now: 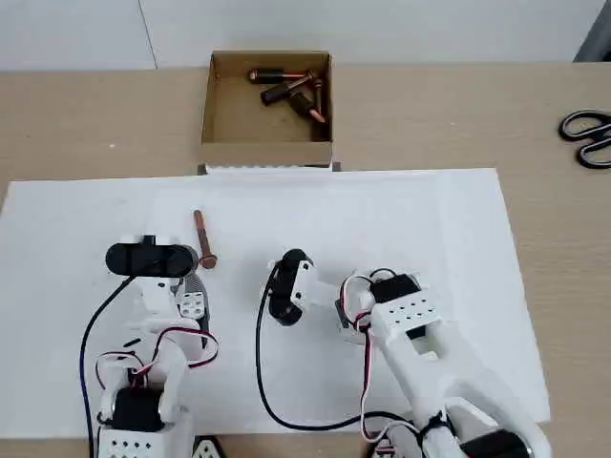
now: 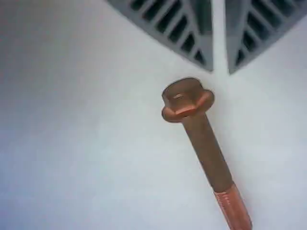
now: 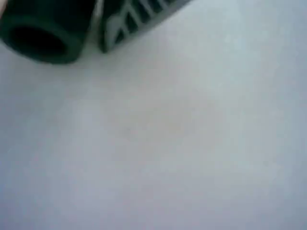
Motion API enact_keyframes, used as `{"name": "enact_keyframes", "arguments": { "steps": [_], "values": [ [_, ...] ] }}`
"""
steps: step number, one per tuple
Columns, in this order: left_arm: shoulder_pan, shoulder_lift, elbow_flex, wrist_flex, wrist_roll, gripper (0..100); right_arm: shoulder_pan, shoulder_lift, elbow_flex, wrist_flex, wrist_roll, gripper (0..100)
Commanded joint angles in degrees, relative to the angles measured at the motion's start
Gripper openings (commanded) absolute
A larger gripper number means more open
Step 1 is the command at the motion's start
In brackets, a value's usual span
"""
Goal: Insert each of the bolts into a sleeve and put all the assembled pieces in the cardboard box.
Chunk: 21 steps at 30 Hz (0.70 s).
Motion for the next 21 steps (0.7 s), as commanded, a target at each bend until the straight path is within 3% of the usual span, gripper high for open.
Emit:
{"name": "enact_keyframes", "arguments": {
  "steps": [1, 4, 8, 21],
  "values": [
    [0.0, -0.7, -0.7, 0.3, 0.1, 1, 1.2, 2.9, -1.1, -3.0, 0.4, 8.3],
    [0.0, -0.7, -0.7, 0.3, 0.1, 1, 1.0, 2.9, -1.1, -3.0, 0.2, 1.1],
    [0.0, -0.7, -0.7, 0.3, 0.1, 1, 1.1, 2.2, -2.3, -2.7, -1.4, 0.7],
    [0.0, -0.7, -0.7, 0.3, 0.1, 1, -0.3, -8.9, -28.3, 25.8, -17.1, 0.6]
  ]
}}
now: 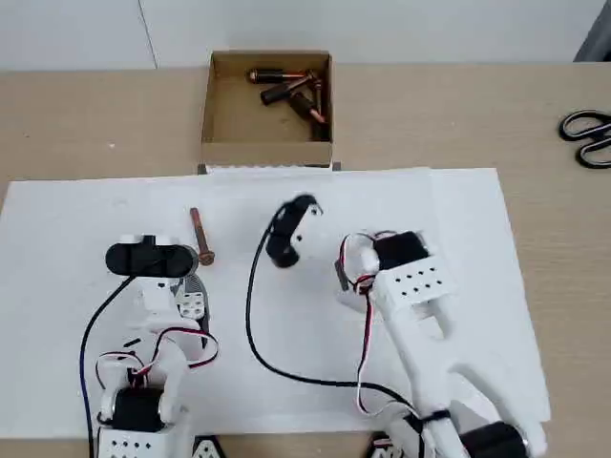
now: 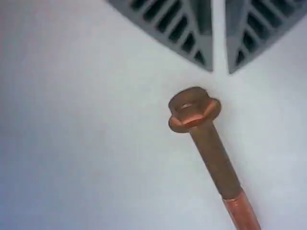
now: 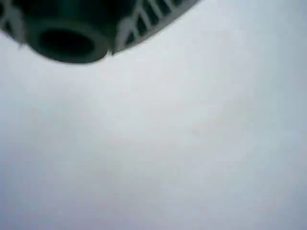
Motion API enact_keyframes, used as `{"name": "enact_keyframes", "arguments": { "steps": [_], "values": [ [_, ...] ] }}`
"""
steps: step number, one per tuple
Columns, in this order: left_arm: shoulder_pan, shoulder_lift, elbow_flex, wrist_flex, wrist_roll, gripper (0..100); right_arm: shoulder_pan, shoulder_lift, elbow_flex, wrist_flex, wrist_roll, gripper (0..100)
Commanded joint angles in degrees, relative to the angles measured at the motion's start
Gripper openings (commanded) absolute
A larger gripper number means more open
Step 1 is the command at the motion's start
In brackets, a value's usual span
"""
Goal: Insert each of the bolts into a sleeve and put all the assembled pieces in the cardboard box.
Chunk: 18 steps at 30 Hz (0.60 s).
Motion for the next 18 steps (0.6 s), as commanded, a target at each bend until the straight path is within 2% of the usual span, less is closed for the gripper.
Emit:
{"name": "enact_keyframes", "arguments": {
  "steps": [1, 9, 14, 18],
  "values": [
    [0.0, -0.7, -0.7, 0.3, 0.1, 1, -1.2, -5.4, -9.0, 8.5, -4.7, 0.6],
    [-0.1, -0.7, -0.8, 0.4, 0.2, 1, 0.7, -6.4, -22.9, 26.9, -15.5, 0.3],
    [-0.6, -0.7, -6.9, 12.7, 0.2, 1, 8.0, -6.4, -23.6, 28.7, -17.3, 0.3],
    [-6.4, -0.7, -14.9, 17.2, -0.5, 1, 15.7, -6.9, -23.5, 29.8, -17.3, 0.3]
  ]
}}
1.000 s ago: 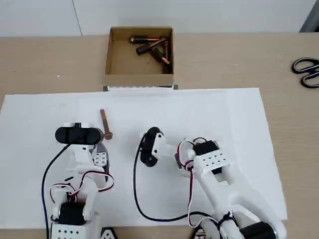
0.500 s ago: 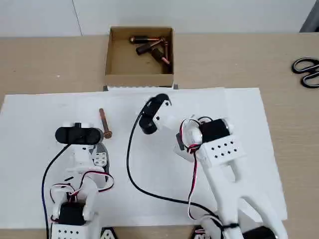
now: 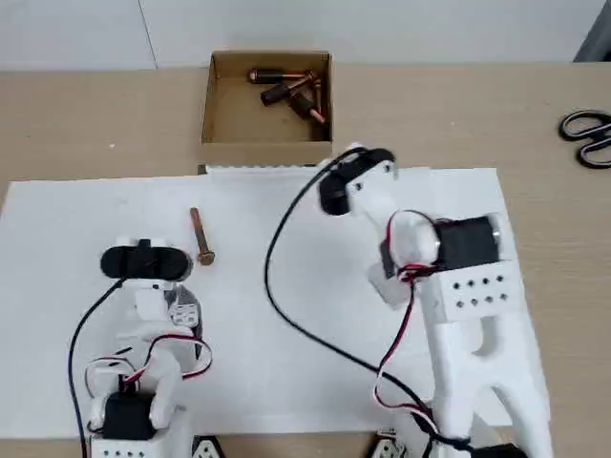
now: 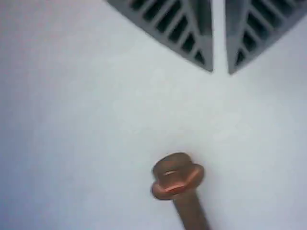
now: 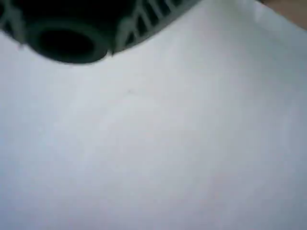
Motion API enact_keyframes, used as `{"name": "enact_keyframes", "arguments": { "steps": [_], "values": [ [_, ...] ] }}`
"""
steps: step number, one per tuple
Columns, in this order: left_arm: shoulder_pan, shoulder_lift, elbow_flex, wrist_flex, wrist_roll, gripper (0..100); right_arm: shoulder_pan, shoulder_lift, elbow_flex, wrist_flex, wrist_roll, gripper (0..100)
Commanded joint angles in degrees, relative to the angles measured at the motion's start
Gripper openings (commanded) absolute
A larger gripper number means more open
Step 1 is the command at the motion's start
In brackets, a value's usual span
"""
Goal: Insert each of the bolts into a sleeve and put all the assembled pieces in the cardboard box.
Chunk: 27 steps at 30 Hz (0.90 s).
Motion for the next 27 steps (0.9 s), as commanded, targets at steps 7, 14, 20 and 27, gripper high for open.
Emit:
{"name": "enact_keyframes", "arguments": {
  "steps": [7, 14, 20, 27],
  "values": [
    [-1.3, 7.9, -20.0, 6.2, -3.5, 1, 13.2, -2.1, 0.5, 1.2, -0.6, 0.3],
    [0.1, 39.4, -50.0, 15.2, -3.3, 1, 13.4, -2.2, 6.0, 1.2, -3.1, 0.3],
    [-0.4, 64.3, -73.3, 24.3, 7.6, 1, 13.4, -2.2, 6.1, 1.0, -5.5, 0.3],
    [0.1, 83.8, -82.7, 25.1, 14.9, 1, 13.5, -2.2, 6.1, 0.9, -5.5, 0.3]
  ]
}}
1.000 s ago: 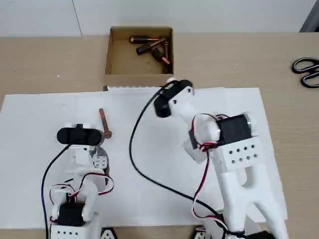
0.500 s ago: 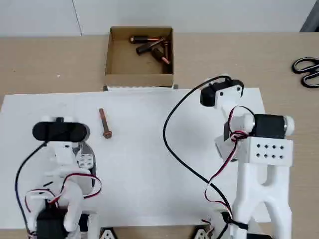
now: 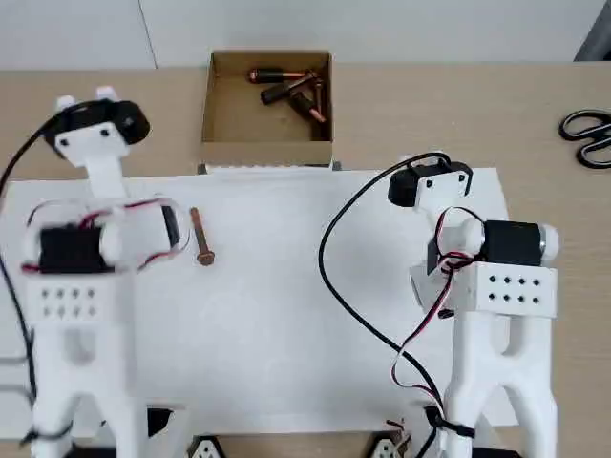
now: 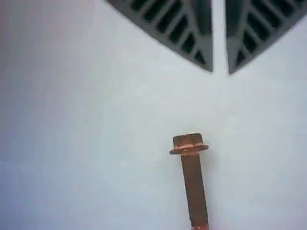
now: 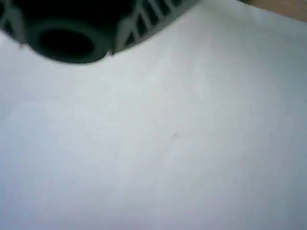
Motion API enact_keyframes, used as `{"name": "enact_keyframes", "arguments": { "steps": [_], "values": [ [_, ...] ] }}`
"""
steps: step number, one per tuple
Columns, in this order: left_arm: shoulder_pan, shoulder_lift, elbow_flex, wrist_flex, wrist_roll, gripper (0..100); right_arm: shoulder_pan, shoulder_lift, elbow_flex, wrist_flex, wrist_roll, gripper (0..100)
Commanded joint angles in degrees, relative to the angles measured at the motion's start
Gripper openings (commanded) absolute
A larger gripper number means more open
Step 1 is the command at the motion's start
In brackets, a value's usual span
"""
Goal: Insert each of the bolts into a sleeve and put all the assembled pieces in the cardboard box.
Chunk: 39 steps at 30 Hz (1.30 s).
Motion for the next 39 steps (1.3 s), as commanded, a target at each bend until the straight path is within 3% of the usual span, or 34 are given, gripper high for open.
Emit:
{"name": "enact_keyframes", "arguments": {
  "steps": [1, 8, 16, 39],
  "values": [
    [0.4, 8.2, -4.8, 0.5, 3.2, 1, 0.7, -1.7, -0.3, 0.8, -0.6, 0.3],
    [2.9, 19.1, -7.2, 2.7, 4.5, 2, 0.7, -1.7, -0.3, 0.7, -0.6, 0.3],
    [3.2, 25.6, -7.3, -0.4, 7.0, 20, 0.7, -1.7, -0.3, 0.7, -0.6, 0.3],
    [0.6, 40.2, -7.3, -12.1, 6.9, 20, 0.7, -1.7, -0.3, 0.7, -0.5, 0.3]
  ]
}}
